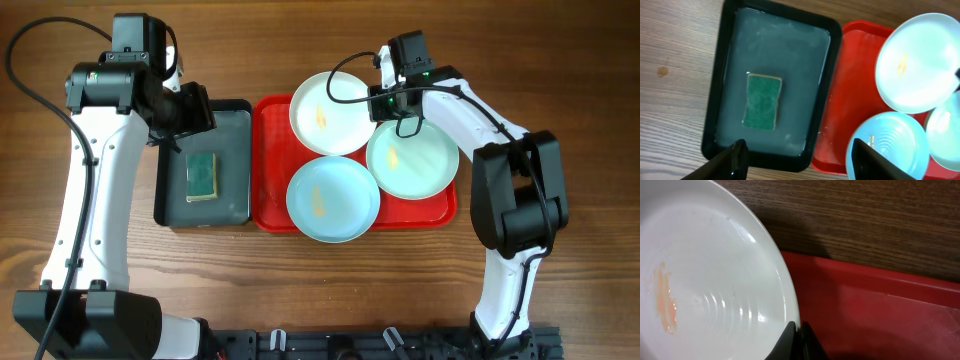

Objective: Clean dirty plates on tray and stack at the side
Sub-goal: 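Lower left gripper into the black tray and grasp the green sponge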

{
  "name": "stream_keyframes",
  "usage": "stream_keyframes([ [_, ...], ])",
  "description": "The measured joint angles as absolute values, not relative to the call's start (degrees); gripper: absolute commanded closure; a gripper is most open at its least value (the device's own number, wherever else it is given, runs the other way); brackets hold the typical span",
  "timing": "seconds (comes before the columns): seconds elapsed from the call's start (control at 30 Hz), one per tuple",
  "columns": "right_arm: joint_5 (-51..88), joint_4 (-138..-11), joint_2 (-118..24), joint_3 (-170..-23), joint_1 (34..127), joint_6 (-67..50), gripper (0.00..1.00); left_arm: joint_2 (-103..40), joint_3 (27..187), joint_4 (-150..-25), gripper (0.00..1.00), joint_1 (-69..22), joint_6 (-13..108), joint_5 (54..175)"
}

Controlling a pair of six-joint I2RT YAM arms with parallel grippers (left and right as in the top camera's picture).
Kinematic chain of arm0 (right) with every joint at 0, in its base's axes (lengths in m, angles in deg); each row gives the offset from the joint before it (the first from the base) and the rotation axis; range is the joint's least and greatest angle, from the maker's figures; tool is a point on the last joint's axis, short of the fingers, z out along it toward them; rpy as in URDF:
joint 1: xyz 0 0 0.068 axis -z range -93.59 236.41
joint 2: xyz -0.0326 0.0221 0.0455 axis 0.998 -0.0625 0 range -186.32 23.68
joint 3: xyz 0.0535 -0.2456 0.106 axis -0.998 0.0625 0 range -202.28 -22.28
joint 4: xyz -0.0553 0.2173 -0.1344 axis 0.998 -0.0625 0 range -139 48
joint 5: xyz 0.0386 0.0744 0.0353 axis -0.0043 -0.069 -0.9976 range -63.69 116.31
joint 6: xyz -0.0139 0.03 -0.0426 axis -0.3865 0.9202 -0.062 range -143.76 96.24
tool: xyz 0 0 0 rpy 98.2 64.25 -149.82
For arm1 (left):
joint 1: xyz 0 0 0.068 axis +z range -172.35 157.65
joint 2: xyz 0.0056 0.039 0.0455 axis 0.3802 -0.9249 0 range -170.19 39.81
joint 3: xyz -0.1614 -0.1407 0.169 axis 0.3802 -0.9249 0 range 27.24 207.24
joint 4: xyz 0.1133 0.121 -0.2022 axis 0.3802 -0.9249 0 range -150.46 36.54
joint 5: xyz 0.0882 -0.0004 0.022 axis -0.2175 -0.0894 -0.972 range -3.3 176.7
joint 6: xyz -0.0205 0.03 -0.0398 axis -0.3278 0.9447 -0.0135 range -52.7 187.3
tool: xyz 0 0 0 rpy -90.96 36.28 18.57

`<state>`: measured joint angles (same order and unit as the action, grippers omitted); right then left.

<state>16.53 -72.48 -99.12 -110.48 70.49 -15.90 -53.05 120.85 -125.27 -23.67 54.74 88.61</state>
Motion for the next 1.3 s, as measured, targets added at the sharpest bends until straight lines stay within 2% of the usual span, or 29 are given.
stream_keyframes([
  [0.1, 16.5, -72.6, -99.1, -110.5, 70.5, -15.9, 0.96, -53.0, 118.7, -124.6, 0.53, -23.7, 54.8, 87.0],
  [0.33, 16.5, -72.6, -99.1, -110.5, 70.5, -15.9, 0.96, -53.3, 102.5, -115.7, 0.56, -23.5, 54.6, 85.0],
  [0.4, 16.5, -72.6, -99.1, -110.5, 70.5, -15.9, 0.96, -53.3, 98.9, -114.9, 0.78, -23.2, 54.5, 84.9],
  [0.43, 16.5, -72.6, -99.1, -110.5, 70.5, -15.9, 0.96, -53.3, 98.7, -114.8, 0.85, -23.1, 54.4, 84.8],
  [0.47, 16.5, -72.6, -99.1, -110.5, 70.5, -15.9, 0.96, -53.3, 98.7, -114.5, 0.83, -23.1, 54.6, 84.8],
  [0.5, 16.5, -72.6, -99.1, -110.5, 70.5, -15.9, 0.96, -53.3, 98.7, -114.4, 0.67, -23.1, 54.8, 84.8],
  [0.53, 16.5, -72.6, -99.1, -110.5, 70.5, -15.9, 0.96, -53.3, 98.7, -114.0, 0.5, -23.1, 54.5, 84.8],
  [0.6, 16.5, -72.6, -99.1, -110.5, 70.5, -15.9, 0.96, -53.3, 98.7, -112.9, 0.0, -23.1, 54.5, 84.7],
  [0.7, 16.5, -72.6, -99.1, -110.5, 70.5, -15.9, 0.96, -53.3, 98.7, -110.9, 0.0, -23.1, 54.5, 82.2],
  [0.73, 16.5, -72.6, -99.1, -110.5, 70.5, -15.9, 0.96, -53.3, 98.7, -109.9, 0.12, -23.1, 54.5, 81.0],
  [0.77, 16.5, -72.6, -99.1, -110.5, 70.5, -15.9, 0.95, -53.3, 98.7, -109.7, 0.47, -23.1, 54.5, 80.5],
  [0.8, 16.5, -72.6, -99.1, -110.5, 70.5, -15.9, 0.95, -53.3, 98.7, -109.4, 0.68, -23.1, 54.6, 80.2],
  [0.97, 16.5, -72.6, -99.1, -110.5, 70.5, -15.9, 0.95, -53.3, 97.8, -108.3, 0.55, -23.1, 54.9, 79.0],
  [1.0, 16.5, -72.6, -99.1, -110.5, 70.5, -15.9, 0.95, -53.3, 96.6, -108.3, 0.6, -23.1, 55.0, 78.9],
  [1.03, 16.5, -72.6, -99.1, -110.5, 70.5, -15.9, 0.95, -53.3, 95.9, -108.3, 0.77, -23.1, 55.0, 78.8],
  [1.07, 16.5, -72.6, -99.1, -110.5, 70.5, -15.9, 0.95, -53.3, 94.8, -106.1, 0.87, -23.1, 56.4, 78.8],
  [1.1, 16.5, -72.6, -99.1, -110.5, 70.5, -15.9, 0.95, -53.4, 93.3, -103.8, 0.9, -23.1, 58.5, 78.9],
  [1.13, 16.5, -72.6, -99.1, -110.5, 70.5, -15.9, 0.95, -53.6, 91.6, -102.4, 0.8, -23.1, 61.0, 79.2],
  [1.2, 16.5, -72.6, -99.1, -110.5, 70.5, -15.9, 0.95, -53.7, 90.0, -99.5, 0.68, -23.1, 63.7, 80.0],
  [1.23, 16.5, -72.6, -99.1, -110.5, 70.5, -15.9, 0.95, -53.7, 89.4, -97.9, 0.67, -23.1, 64.9, 80.6],
  [1.3, 16.5, -72.6, -99.1, -110.5, 70.5, -15.9, 0.95, -53.7, 88.2, -95.8, 0.59, -23.1, 66.3, 80.8],
])
